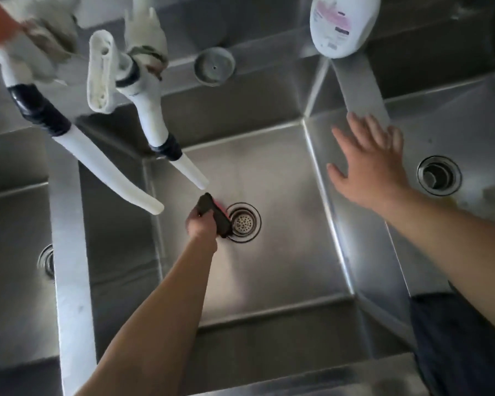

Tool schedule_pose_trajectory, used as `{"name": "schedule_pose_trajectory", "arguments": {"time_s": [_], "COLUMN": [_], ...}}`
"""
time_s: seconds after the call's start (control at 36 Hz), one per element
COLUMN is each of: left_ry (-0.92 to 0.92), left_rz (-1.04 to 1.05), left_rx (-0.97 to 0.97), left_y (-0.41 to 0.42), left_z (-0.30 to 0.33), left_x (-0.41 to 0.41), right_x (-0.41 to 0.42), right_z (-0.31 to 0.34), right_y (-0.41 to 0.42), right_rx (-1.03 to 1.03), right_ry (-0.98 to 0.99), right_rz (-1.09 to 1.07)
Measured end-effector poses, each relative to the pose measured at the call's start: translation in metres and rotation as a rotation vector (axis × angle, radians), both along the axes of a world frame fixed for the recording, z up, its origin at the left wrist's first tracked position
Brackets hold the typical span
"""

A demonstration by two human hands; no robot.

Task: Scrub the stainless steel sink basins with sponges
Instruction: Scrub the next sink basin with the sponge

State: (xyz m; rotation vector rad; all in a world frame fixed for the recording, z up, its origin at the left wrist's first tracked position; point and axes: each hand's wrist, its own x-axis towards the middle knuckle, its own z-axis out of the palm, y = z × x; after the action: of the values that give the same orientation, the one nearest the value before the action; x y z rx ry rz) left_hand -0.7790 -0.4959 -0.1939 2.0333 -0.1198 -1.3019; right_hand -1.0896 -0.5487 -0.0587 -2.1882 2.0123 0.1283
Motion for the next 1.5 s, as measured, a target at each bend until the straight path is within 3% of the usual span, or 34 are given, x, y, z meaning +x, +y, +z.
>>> {"name": "schedule_pose_trajectory", "arguments": {"time_s": [0.11, 0.25, 0.42, 0.5, 0.61, 0.72, 0.89, 0.97, 1.06, 1.14, 1.19, 1.25, 1.33, 1.42, 1.5], "left_ry": [-0.479, -0.617, -0.832, -0.847, -0.914, -0.813, -0.694, -0.595, -0.251, 0.142, 0.207, 0.176, -0.106, -0.417, -0.561], "left_rz": [-0.137, -0.372, -0.500, -0.617, -0.933, -1.286, -1.534, -1.500, -1.309, -0.703, -0.388, -0.183, -0.068, -0.137, -0.323], "left_rx": [0.022, 0.232, 0.273, 0.267, 0.028, -0.147, -0.229, -0.219, -0.120, -0.081, -0.052, -0.096, -0.252, -0.307, -0.361], "left_y": [-0.033, -0.058, -0.077, -0.085, -0.080, -0.043, 0.010, 0.018, 0.014, 0.002, -0.011, -0.034, -0.079, -0.117, -0.150], "left_z": [-0.016, -0.047, -0.069, -0.074, -0.075, -0.079, -0.071, -0.053, -0.040, -0.027, -0.017, -0.012, -0.010, -0.010, -0.028], "left_x": [0.020, 0.028, -0.026, -0.067, -0.128, -0.167, -0.168, -0.156, -0.140, -0.128, -0.120, -0.114, -0.112, -0.116, -0.123], "right_x": [0.000, -0.001, -0.002, -0.002, -0.001, -0.001, -0.001, -0.001, -0.001, -0.002, -0.001, -0.004, -0.022, -0.039, -0.040], "right_z": [-0.018, -0.025, -0.029, -0.028, -0.028, -0.027, -0.023, -0.022, -0.024, -0.024, -0.019, -0.016, -0.011, -0.009, -0.010], "right_y": [-0.011, -0.013, -0.016, -0.016, -0.017, -0.016, -0.016, -0.017, -0.018, -0.019, -0.019, -0.014, 0.006, 0.035, 0.047], "right_rx": [-0.022, -0.132, -0.143, -0.140, -0.151, -0.161, -0.157, -0.163, -0.183, -0.181, -0.178, -0.181, -0.135, -0.060, -0.051], "right_ry": [0.074, 0.012, 0.014, -0.011, -0.030, -0.028, -0.072, -0.092, -0.099, -0.112, -0.166, -0.190, -0.093, 0.010, 0.008], "right_rz": [0.058, 0.032, 0.043, 0.036, 0.028, 0.034, 0.042, 0.035, 0.030, 0.030, 0.030, 0.037, -0.049, -0.095, -0.088]}}
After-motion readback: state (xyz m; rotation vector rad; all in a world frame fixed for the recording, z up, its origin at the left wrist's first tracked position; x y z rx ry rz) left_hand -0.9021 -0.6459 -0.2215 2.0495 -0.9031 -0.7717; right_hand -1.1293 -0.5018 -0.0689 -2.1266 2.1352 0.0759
